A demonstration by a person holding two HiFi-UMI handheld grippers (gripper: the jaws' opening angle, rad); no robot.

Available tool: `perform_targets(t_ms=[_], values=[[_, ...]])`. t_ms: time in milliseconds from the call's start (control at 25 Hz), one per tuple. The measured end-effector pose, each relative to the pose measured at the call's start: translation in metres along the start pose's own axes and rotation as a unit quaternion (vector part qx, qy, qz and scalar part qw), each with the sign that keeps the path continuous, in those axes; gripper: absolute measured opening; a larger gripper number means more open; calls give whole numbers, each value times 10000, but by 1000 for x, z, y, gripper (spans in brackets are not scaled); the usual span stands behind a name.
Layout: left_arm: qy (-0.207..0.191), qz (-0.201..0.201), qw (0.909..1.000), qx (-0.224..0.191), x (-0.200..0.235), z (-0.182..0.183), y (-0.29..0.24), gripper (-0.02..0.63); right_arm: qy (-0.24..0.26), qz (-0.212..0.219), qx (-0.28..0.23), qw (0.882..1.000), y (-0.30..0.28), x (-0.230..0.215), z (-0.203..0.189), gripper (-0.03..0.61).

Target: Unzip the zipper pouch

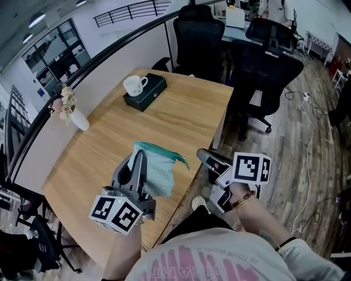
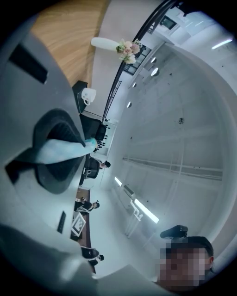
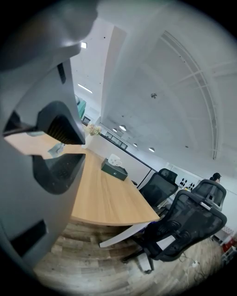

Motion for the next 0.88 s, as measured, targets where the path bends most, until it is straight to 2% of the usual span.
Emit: perform_targets(t_ms=[160,320,480,560,720,880], values=[[-116,271,9995,83,13,-2,12,9,124,-208,-99,9997,15,-2,0,43],[-252,513,9984,6,15,-3,22,9,877,-468,-222,9948,30,7,9,43],[-223,574,9981,-83,10,-4,30,9,1904,-760,-396,9780,43,21,22,-3],[-216,541,9983,-55,8,-6,32,10,2269,-848,-455,9691,47,27,26,-3],[-192,446,9988,-12,5,-12,32,9,2649,-945,-506,9583,51,30,28,-4],[-185,527,9984,127,11,-19,28,9,3039,-1388,-220,9423,58,16,30,-5]])
Point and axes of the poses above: the fingertips, and each gripper's own axes: y backward along the fingers, x to its left, z out of its top, the point moved 1 cm from there along y, backward along the fingers, and after that the axes turned 14 degrees about z, right-handed, at the moved point
